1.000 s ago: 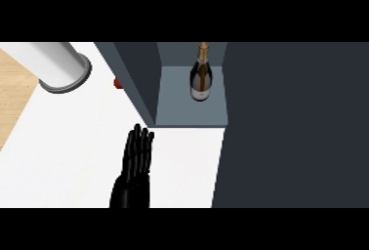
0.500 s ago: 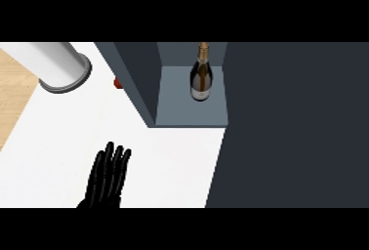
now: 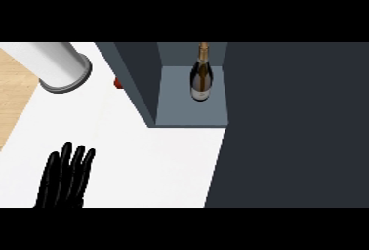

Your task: Pick up the wine, place it into the cabinet and close the cabinet

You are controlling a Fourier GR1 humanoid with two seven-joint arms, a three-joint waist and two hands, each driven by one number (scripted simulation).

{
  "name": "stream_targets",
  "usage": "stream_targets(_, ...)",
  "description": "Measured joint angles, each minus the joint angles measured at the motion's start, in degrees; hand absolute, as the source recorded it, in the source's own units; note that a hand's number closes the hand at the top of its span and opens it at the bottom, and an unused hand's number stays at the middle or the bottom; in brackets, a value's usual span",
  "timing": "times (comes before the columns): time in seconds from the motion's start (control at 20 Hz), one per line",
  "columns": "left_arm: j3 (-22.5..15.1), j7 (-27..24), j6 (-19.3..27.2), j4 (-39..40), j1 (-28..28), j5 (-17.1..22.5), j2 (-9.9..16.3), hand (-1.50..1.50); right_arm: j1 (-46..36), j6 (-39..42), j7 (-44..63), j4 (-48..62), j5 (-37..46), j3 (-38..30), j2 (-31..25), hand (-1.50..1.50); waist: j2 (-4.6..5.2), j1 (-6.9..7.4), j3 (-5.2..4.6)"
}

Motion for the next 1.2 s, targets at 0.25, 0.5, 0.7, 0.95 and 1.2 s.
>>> stream_targets(0.25, 6.68, -0.72, -4.17, -0.9, 2.95, 3.97, 2.85, -1.5, 1.06, -0.11, 2.51, -0.4, -0.14, 7.51, 0.52, 1.5, -0.07, 0.03, -0.03)
stream_targets(0.5, 13.6, -0.72, -8.86, -2.02, 6.77, 8.35, 5.9, -1.5, -0.43, -0.08, 4.14, -0.45, 0.8, 13.62, 0.6, 1.5, -0.12, 0.17, -0.05)
stream_targets(0.7, 19.31, -0.52, -12.77, -1.48, 8.95, 11.45, 7.8, -1.5, -1.89, -3.98, 4.27, -0.01, 4.65, 20.01, 0.58, 1.5, -0.19, 0.14, -0.07)
stream_targets(0.95, 24.01, 0.44, -17.13, 1.14, 9.11, 13.8, 9.13, -1.5, -3.49, -10.13, 3.66, 0.13, 7.33, 22.96, -1.71, 1.5, -0.22, -0.09, -0.12)
stream_targets(1.2, 27.0, 1.59, -20.65, 2.5, 9.23, 15.52, 10.59, -1.5, -7.11, -16.67, 2.76, 1.4, 9.28, 25.23, -2.92, 1.5, -0.31, 0.16, -0.19)
